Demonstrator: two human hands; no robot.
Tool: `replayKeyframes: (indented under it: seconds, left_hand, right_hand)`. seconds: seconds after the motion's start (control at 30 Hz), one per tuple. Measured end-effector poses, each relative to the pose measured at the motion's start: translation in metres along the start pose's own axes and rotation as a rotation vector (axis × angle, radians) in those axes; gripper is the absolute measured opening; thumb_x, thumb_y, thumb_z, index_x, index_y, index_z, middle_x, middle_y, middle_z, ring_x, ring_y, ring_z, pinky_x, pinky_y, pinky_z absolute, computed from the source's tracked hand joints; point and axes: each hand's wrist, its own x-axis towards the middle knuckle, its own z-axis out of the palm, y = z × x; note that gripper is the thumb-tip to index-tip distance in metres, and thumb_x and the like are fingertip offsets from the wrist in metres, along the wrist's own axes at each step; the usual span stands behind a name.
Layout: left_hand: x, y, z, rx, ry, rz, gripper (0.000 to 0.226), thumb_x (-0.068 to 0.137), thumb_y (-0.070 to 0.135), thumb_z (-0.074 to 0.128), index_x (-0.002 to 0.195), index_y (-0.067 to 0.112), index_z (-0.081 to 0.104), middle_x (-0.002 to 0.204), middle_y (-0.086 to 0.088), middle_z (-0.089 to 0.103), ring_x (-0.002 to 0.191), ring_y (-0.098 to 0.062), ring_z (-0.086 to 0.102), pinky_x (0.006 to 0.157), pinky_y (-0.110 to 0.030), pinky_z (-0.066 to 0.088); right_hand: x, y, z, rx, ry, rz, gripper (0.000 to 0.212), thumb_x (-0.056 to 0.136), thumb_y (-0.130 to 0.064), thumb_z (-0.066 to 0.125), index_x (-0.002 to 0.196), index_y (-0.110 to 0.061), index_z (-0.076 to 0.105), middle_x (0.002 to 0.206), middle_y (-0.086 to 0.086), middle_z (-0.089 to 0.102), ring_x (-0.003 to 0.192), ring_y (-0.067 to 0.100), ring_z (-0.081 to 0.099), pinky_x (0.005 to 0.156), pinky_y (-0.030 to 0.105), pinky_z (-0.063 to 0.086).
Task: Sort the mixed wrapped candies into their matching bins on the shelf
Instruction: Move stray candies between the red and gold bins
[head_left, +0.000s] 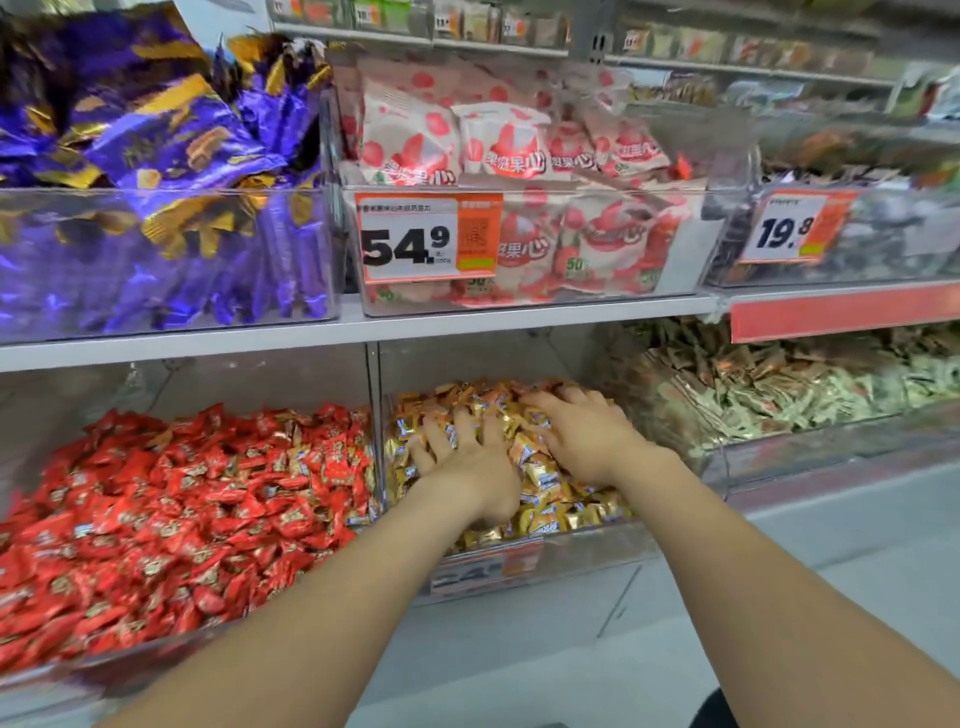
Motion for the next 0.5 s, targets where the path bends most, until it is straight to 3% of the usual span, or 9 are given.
replayKeyframes:
  seconds: [0.07,0.1,0.17,0.2,0.27,0.33,0.43,0.5]
  left_hand:
    - [-0.005,0.002,-0.011,0.049,0.06,0.066,0.079,0.103,0.041,0.046,0.165,0.017,0.003,0.172,-0.016,-0.006,0.153,-0.055,-0.013,0.124,-0.067,-0.006]
    - [-0.012,0.002,-0.018,0.088,0.139,0.122,0.074,0.101,0.045,0.047,0.163,0.016,0.017,0.169,-0.017,0.012,0.154,-0.052,0.001,0.124,-0.067,0.002]
    - [-0.035,-0.008,-0.03,0.148,0.381,0.254,0.056,0.097,0.047,0.046,0.144,0.016,0.048,0.146,-0.013,0.045,0.14,-0.04,0.032,0.118,-0.058,0.026]
    - [-0.046,-0.017,-0.035,0.146,0.515,0.326,0.046,0.097,0.046,0.046,0.132,0.017,0.057,0.13,-0.007,0.053,0.128,-0.033,0.042,0.109,-0.052,0.037]
    - [-0.07,-0.045,-0.041,0.074,0.744,0.44,0.028,0.095,0.041,0.045,0.107,0.021,0.062,0.102,0.001,0.054,0.101,-0.025,0.047,0.086,-0.045,0.044]
    - [-0.087,-0.081,-0.045,-0.084,0.891,0.43,0.013,0.093,0.035,0.049,0.089,0.024,0.055,0.082,0.007,0.051,0.083,-0.023,0.048,0.07,-0.042,0.042]
    - [-0.085,-0.137,-0.044,-0.191,0.849,0.263,0.011,0.086,0.037,0.052,0.08,0.028,0.053,0.072,0.009,0.054,0.075,-0.018,0.053,0.064,-0.039,0.043]
    - [-0.061,-0.169,-0.041,-0.115,0.698,0.23,0.02,0.083,0.044,0.049,0.088,0.029,0.062,0.082,0.009,0.061,0.084,-0.02,0.061,0.075,-0.039,0.05]
  right_hand:
    - [-0.003,-0.005,-0.007,0.056,0.06,0.014,0.054,0.106,-0.06,0.034,0.158,-0.044,0.034,0.157,0.009,0.045,0.146,0.04,0.035,0.123,0.06,0.023]
    - [-0.006,-0.013,-0.014,0.117,0.112,-0.004,0.055,0.105,-0.061,0.032,0.154,-0.039,0.043,0.149,0.01,0.053,0.141,0.038,0.042,0.121,0.057,0.03]
    - [-0.017,-0.036,-0.03,0.289,0.237,-0.1,0.048,0.106,-0.052,0.036,0.134,-0.026,0.065,0.123,0.006,0.069,0.119,0.03,0.061,0.101,0.044,0.048]
    - [-0.024,-0.05,-0.037,0.383,0.287,-0.136,0.038,0.107,-0.042,0.042,0.121,-0.023,0.072,0.111,0.0,0.073,0.106,0.022,0.066,0.09,0.037,0.051]
    - [-0.042,-0.081,-0.049,0.502,0.302,-0.175,0.026,0.105,-0.028,0.051,0.105,-0.028,0.077,0.089,-0.012,0.075,0.082,0.006,0.066,0.075,0.025,0.049]
    - [-0.061,-0.11,-0.056,0.555,0.259,-0.227,0.023,0.101,-0.025,0.056,0.1,-0.031,0.078,0.072,-0.014,0.072,0.067,0.004,0.065,0.063,0.015,0.043]
    - [-0.073,-0.144,-0.055,0.551,0.178,-0.34,0.022,0.1,-0.022,0.058,0.104,-0.03,0.078,0.071,-0.013,0.071,0.066,-0.002,0.064,0.064,0.008,0.042]
    - [-0.067,-0.157,-0.05,0.474,0.186,-0.386,0.024,0.101,-0.02,0.056,0.109,-0.029,0.076,0.086,-0.011,0.071,0.072,-0.004,0.059,0.071,0.006,0.039]
